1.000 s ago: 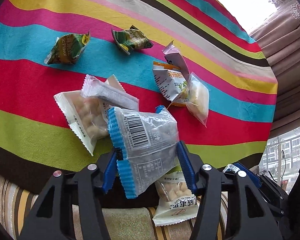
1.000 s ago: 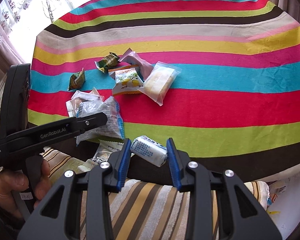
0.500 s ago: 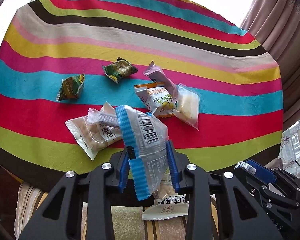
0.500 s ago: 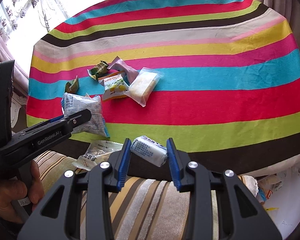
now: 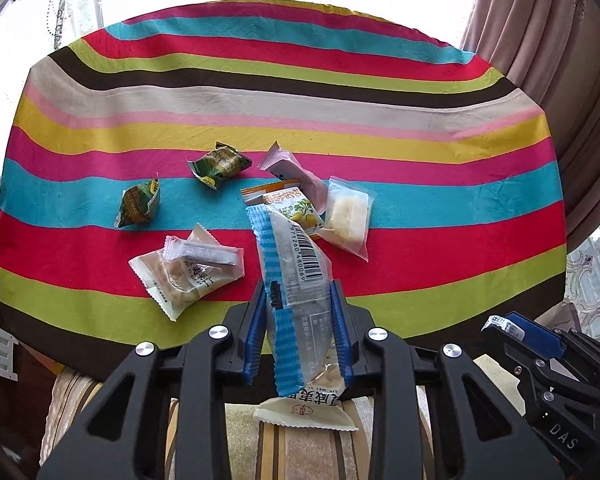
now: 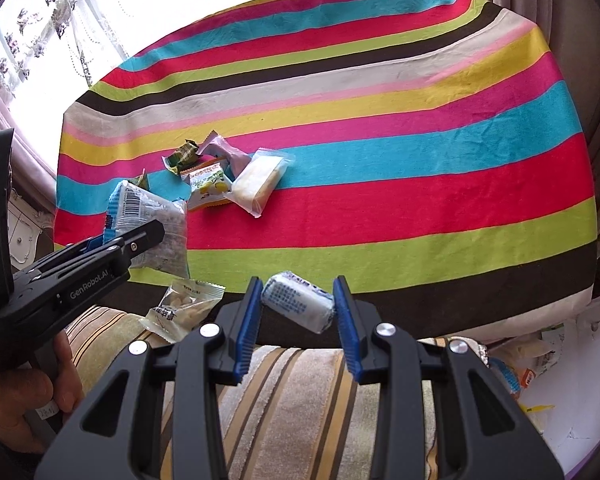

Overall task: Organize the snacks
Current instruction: 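Carry the bottle and the blue-edged bag over the white box, then open both tools to release the snacks into the white box, then move both open tools back to the snack pile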

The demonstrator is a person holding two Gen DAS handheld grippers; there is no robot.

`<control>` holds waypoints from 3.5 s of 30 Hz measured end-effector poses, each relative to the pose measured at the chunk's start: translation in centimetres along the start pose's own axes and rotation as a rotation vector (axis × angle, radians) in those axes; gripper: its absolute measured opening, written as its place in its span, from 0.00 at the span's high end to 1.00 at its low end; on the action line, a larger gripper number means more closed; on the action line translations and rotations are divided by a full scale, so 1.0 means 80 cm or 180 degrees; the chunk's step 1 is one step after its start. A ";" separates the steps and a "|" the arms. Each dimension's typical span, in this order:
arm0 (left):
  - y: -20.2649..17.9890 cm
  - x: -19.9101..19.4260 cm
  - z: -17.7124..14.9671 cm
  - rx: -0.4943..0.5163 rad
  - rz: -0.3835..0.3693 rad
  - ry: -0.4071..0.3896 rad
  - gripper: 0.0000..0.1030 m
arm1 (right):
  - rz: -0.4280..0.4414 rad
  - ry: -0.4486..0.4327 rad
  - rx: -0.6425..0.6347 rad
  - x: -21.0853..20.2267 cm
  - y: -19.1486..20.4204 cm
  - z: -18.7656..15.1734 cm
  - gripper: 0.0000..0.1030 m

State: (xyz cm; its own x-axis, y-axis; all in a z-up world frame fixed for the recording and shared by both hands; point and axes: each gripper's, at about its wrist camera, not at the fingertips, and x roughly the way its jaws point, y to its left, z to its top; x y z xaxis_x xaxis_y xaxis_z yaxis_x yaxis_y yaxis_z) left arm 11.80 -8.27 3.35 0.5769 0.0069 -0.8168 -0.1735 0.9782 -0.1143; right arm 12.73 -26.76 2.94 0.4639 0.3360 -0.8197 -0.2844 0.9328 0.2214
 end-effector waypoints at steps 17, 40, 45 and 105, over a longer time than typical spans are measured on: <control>-0.089 -0.026 -0.009 0.0322 -0.0218 -0.0045 0.73 | -0.0105 -0.0167 0.0338 -0.034 -0.081 -0.026 0.65; -0.263 -0.015 -0.054 0.0953 -0.0970 0.0375 0.73 | -0.0519 -0.0341 0.1097 -0.077 -0.269 -0.083 0.65; -0.307 -0.002 -0.079 0.1122 -0.1145 0.0599 0.73 | -0.0603 -0.0312 0.1213 -0.078 -0.300 -0.102 0.65; -0.209 -0.023 -0.064 0.0781 -0.0806 0.0181 0.16 | -0.0874 -0.0362 0.0902 -0.091 -0.246 -0.082 0.28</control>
State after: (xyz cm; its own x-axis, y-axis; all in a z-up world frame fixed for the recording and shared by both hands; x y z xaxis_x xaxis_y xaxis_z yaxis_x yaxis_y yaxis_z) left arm 9.55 -25.70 3.89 0.5305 -0.2469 -0.8110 0.1700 0.9682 -0.1835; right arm 9.41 -48.45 1.09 0.5847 0.0671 -0.8084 0.0979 0.9834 0.1524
